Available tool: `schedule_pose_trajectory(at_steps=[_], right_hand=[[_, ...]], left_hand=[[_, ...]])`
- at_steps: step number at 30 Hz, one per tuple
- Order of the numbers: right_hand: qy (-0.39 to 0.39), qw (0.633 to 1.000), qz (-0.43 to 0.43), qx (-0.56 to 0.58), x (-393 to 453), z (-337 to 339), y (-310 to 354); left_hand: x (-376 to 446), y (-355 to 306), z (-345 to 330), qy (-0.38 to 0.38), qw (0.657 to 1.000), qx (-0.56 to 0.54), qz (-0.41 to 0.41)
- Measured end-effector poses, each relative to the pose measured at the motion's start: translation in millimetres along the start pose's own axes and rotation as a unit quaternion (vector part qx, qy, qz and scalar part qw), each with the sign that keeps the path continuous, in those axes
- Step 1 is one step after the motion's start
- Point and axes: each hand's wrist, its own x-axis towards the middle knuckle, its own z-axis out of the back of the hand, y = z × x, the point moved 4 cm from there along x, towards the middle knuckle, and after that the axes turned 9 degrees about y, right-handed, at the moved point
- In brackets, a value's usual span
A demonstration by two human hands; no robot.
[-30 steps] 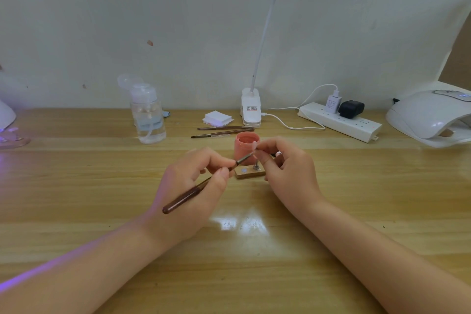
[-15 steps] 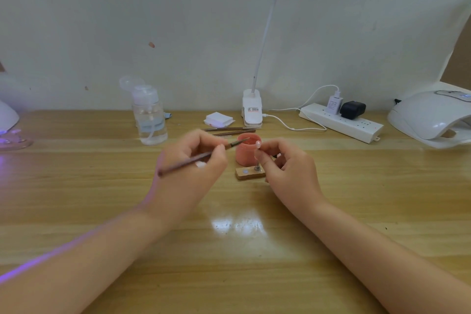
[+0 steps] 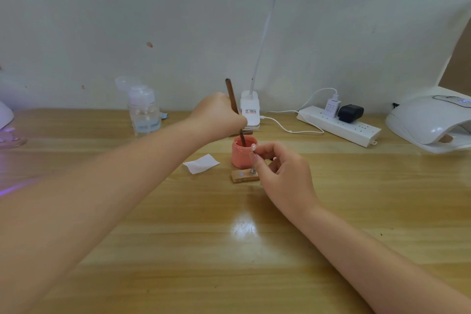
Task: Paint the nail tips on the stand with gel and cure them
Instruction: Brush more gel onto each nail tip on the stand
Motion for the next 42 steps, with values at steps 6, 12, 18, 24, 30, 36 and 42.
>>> schedule_pose_trajectory(at_steps=[6, 12, 18, 24, 30, 36, 42], right_hand=[[0.001, 1.0, 0.001, -0.005, 0, 0, -1], [0.002, 1.0, 0.0, -0.008, 0, 0, -1], [0.004, 1.0, 0.0, -0.018, 0, 0, 2], [-0.002, 1.0, 0.006, -0.026, 0, 1, 3], [-0.005, 0.999, 0.012, -0.035, 0, 1, 4], [-0.008, 1.0, -0.004, -0.016, 1, 2, 1], [-0.017, 1.0, -0.004, -0.023, 2, 2, 0]], left_hand=[[8, 1, -21, 0.054, 0.998, -0.002, 0.041], [11, 21, -5, -0.025, 0.973, -0.213, 0.083], [1, 61, -5, -0.029, 0.905, -0.388, 0.173], [-8, 87, -12, -0.007, 0.868, -0.442, 0.227], [-18, 89, -5, -0.068, 0.834, -0.511, 0.197], [-65, 51, 6, -0.163, 0.891, -0.422, -0.043], [-114, 32, -12, -0.159, 0.93, -0.269, -0.194]])
